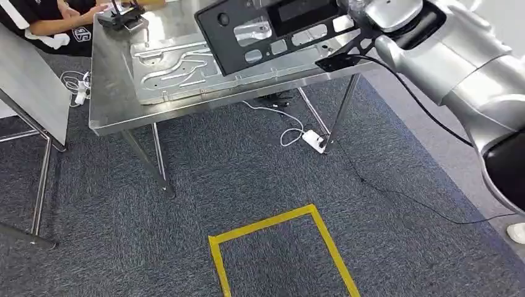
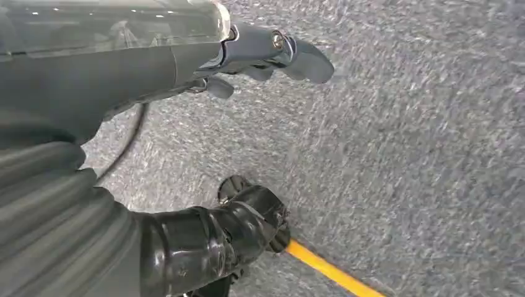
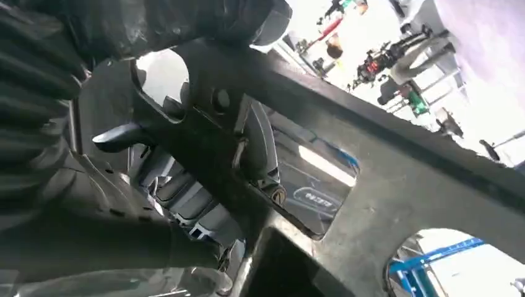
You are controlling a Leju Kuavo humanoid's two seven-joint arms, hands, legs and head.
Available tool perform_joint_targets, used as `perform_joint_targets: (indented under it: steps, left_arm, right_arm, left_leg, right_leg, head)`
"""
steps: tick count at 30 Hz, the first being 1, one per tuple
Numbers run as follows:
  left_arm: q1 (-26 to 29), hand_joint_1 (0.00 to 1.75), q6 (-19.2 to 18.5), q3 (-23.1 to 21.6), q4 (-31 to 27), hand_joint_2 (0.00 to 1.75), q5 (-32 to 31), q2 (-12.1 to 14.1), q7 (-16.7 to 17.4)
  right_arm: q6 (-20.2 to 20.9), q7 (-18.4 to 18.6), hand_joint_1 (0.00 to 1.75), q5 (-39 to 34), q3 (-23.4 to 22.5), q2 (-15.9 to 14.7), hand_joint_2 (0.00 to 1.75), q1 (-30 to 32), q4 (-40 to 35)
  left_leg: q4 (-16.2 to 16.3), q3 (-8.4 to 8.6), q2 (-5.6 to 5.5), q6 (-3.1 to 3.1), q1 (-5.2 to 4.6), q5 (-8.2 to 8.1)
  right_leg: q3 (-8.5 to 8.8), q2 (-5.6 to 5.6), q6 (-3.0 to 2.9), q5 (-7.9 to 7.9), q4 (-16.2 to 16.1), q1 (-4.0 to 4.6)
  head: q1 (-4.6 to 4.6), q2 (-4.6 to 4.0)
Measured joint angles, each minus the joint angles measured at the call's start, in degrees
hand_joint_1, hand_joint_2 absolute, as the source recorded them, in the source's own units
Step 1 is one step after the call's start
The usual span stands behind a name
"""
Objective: Take the parts from the cabinet and place them on the table.
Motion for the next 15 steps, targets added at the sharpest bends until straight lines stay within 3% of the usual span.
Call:
perform_joint_targets:
  steps: [2, 3, 4, 5, 7, 8, 9, 12, 13, 14, 15]
  left_arm:
    - [-0.17, 0.0, 0.0, 0.02, 0.0, 1.75, -0.15, 0.0, 0.0]
    - [-0.22, 0.0, 0.0, 0.02, 0.0, 1.75, -0.28, 0.0, 0.0]
    - [-0.22, 0.0, 0.0, 0.02, 0.0, 1.75, -0.41, 0.02, -0.02]
    - [-0.16, 0.0, 0.02, 0.04, 0.0, 1.75, -0.44, 0.02, -0.04]
    - [0.04, 0.0, 0.15, 0.13, 0.0, 1.75, -0.46, 0.0, -0.04]
    - [0.09, 0.0, 0.15, 0.17, 0.0, 1.75, -0.48, -0.06, -0.04]
    - [-0.06, 0.0, 0.15, 0.26, 0.0, 1.75, -0.52, -0.07, -0.09]
    - [-0.17, 0.0, 0.17, 0.48, 0.0, 1.75, -0.55, -0.07, -0.28]
    - [-0.21, 0.0, 0.17, 0.5, 0.0, 1.75, -0.57, -0.09, -0.31]
    - [-0.09, 0.0, 0.18, 0.52, 0.0, 1.75, -0.57, -0.2, -0.33]
    - [-0.09, 0.0, 0.17, 0.52, 0.0, 1.75, -0.59, -0.24, -0.35]
  right_arm:
    - [-0.07, -0.11, 1.75, 0.09, 0.0, -0.07, 1.75, 0.16, 0.13]
    - [-0.07, -0.13, 1.75, 0.11, 0.0, -0.11, 1.75, 0.36, 0.2]
    - [-0.07, -0.18, 1.75, 0.13, 0.0, -0.13, 1.75, 0.54, 0.26]
    - [-0.07, -0.24, 1.75, 0.2, 0.0, -0.18, 1.75, 0.61, 0.26]
    - [-0.07, -0.39, 1.75, 0.33, 0.0, -0.39, 1.75, 0.46, 0.29]
    - [-0.07, -0.42, 1.75, 0.35, 0.0, -0.44, 1.75, 0.41, 0.33]
    - [-0.07, -0.46, 1.75, 0.44, 0.0, -0.52, 1.75, 0.3, 0.53]
    - [-0.15, -0.72, 1.75, 0.5, 0.0, -0.52, 1.75, 0.63, 0.57]
    - [-0.18, -0.87, 1.75, 0.5, 0.0, -0.59, 1.75, 0.6, 0.59]
    - [-0.18, -0.87, 1.75, 0.52, -0.02, -0.63, 1.75, 0.57, 0.59]
    - [-0.2, -0.87, 1.75, 0.57, -0.02, -0.66, 1.75, 0.49, 0.64]
  left_leg:
    - [0.13, 0.4, 0.0, 0.64, -0.15, -0.46]
    - [0.21, 0.58, -0.02, 0.76, -0.2, -0.7]
    - [0.34, 0.84, -0.11, 0.75, -0.23, -1.02]
    - [0.55, 1.2, -0.28, 0.66, -0.23, -1.42]
    - [1.22, 1.84, -0.44, 0.4, -0.25, -2.43]
    - [1.54, 1.81, -0.45, 0.17, -0.28, -2.99]
    - [2.27, 1.41, -0.53, -0.18, -0.76, -3.27]
    - [1.93, 1.42, -0.48, -0.57, -0.56, -3.32]
    - [1.98, 1.43, -0.55, -0.9, -0.72, -3.72]
    - [2.81, 1.18, -0.4, -1.28, -0.51, -4.29]
    - [5.4, 0.05, -0.28, -1.6, -0.37, -5.62]
  right_leg:
    - [-5.4, 0.07, 0.2, -3.73, 9.97, 0.12]
    - [-7.43, 0.06, 0.26, -4.24, 13.11, 0.06]
    - [-8.48, 0.05, 0.26, -3.32, 13.81, 0.04]
    - [-7.94, 0.03, 0.18, -0.88, 11.43, 0.04]
    - [-4.1, 0.01, -0.18, 5.37, 1.68, 0.09]
    - [-2.79, -0.09, -0.43, 6.44, -2.26, 0.18]
    - [-1.83, -0.06, -0.38, 5.8, -3.04, 0.6]
    - [-2.08, 0.17, -0.91, 5.33, -3.15, 0.7]
    - [-1.57, 0.16, -1.23, 5.4, -3.74, 0.11]
    - [-1.12, 0.15, -1.44, 5.35, -4.1, 0.08]
    - [-0.8, 0.08, -1.72, 5.27, -4.28, 0.0]
  head:
    - [0.02, 0.0]
    - [0.02, 0.0]
    - [0.04, -0.02]
    - [0.02, -0.02]
    - [0.02, -0.02]
    - [0.04, -0.02]
    - [0.04, -0.02]
    - [0.0, 0.0]
    - [0.0, 0.0]
    - [0.02, -0.02]
    - [0.0, 0.0]
